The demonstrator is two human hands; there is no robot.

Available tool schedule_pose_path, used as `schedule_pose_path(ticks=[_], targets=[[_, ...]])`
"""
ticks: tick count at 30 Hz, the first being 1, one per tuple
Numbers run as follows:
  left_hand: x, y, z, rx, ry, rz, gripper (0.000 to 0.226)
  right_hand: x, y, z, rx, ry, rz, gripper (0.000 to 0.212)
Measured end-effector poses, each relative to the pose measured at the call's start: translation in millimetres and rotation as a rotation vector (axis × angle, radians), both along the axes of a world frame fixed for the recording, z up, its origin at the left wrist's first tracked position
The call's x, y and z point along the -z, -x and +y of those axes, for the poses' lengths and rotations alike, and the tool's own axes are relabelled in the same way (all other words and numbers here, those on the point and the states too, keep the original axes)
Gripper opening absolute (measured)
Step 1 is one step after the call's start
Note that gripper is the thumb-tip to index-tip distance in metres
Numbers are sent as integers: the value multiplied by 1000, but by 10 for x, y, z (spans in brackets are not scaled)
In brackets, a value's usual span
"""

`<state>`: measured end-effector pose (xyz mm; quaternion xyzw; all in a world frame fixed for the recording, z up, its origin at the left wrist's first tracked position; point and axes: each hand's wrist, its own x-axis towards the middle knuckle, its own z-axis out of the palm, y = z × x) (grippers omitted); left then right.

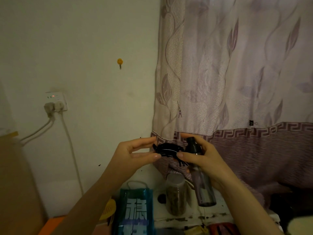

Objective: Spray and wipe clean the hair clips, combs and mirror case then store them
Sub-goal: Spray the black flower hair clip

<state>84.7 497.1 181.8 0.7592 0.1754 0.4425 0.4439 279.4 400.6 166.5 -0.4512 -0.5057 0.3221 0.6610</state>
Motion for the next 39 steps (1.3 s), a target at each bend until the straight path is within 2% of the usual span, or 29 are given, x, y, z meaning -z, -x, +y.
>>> schedule_pose_path(ticks=[4,11,21,25,33,36,39], targets=[[78,-20,9,-23,72,16,36,113,-4,31,20,-39,15,60],[155,-23,-31,-19,10,77,54,255,4,53,13,-37,17,58],[196,31,37,-27,17,20,45,289,15,45,30,-110,-61,66],[199,74,61,-56,22,-11,41,308,-22,26,128,-217,-107,57],[256,34,99,-159,-12,-23,38,272,66,-85,302,-328,-422,28],[274,8,102,-170,-24,-16,37,262,114,-96,360,-351,-554,22],[281,7,104,-176,-18,-19,37,270,127,-98,398,-348,-589,20]])
